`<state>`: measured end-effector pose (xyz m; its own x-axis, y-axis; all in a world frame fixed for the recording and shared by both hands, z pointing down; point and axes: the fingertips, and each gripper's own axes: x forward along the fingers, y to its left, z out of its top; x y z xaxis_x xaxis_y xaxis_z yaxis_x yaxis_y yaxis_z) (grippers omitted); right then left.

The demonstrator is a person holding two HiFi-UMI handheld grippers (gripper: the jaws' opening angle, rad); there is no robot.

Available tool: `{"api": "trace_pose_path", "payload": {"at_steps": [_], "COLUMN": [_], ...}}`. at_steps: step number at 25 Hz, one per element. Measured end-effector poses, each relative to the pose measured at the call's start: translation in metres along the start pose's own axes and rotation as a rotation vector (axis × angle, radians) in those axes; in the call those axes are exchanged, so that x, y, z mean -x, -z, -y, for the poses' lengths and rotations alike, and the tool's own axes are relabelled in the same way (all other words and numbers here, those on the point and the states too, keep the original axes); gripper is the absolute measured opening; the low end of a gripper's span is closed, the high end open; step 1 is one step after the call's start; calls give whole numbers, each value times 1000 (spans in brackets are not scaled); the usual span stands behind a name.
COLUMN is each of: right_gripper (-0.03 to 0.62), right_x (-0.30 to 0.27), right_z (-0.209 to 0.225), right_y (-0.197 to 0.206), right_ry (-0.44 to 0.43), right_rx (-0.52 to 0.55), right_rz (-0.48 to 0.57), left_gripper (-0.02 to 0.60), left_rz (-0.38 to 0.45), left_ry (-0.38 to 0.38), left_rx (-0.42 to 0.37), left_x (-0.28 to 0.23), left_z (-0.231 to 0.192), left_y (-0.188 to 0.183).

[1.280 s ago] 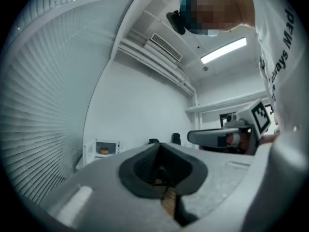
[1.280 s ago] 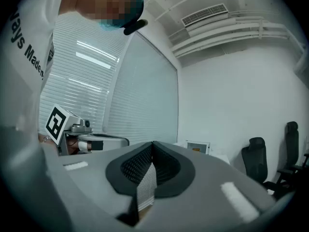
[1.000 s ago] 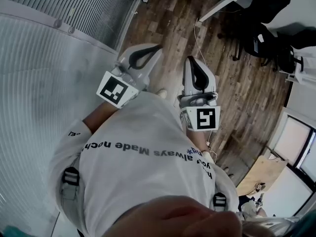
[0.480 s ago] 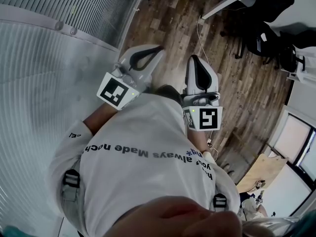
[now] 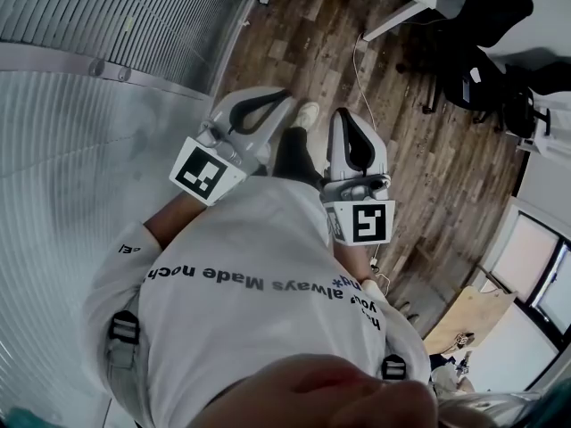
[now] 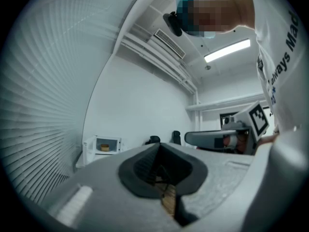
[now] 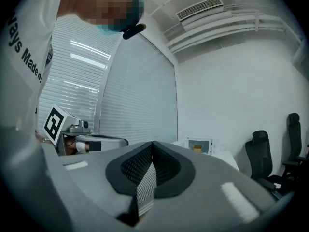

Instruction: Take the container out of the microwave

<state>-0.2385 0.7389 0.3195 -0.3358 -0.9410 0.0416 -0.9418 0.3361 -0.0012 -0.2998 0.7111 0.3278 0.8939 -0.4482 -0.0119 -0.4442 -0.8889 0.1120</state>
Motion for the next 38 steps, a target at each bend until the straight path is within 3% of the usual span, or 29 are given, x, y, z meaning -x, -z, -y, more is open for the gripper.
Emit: {"api": "trace_pose_path", "payload": {"at_steps": [7, 15, 24, 31, 38], "right_gripper": [2, 2, 2, 2, 2], "right_x": [-25, -57, -90, -131, -203], "right_z": [61, 192, 292, 317, 325], "right_y": [1, -7, -22, -25, -23], "right_ry": [2, 35, 27, -27, -59], "right_rx": [-1, -12, -33, -32, -12], "right_rz": [24, 31, 51, 34, 22], "left_gripper": [3, 3, 3, 3, 3], "left_rz": [-11, -39, -35, -23, 0], "left_ry": [21, 74, 48, -7, -48], "left_rx": [-17, -36, -43, -32, -26], "left_x": [-71, -210, -316, -346, -360], "left_z": [-12, -24, -41, -79, -153], "left_y": [2, -6, -17, -25, -28]}}
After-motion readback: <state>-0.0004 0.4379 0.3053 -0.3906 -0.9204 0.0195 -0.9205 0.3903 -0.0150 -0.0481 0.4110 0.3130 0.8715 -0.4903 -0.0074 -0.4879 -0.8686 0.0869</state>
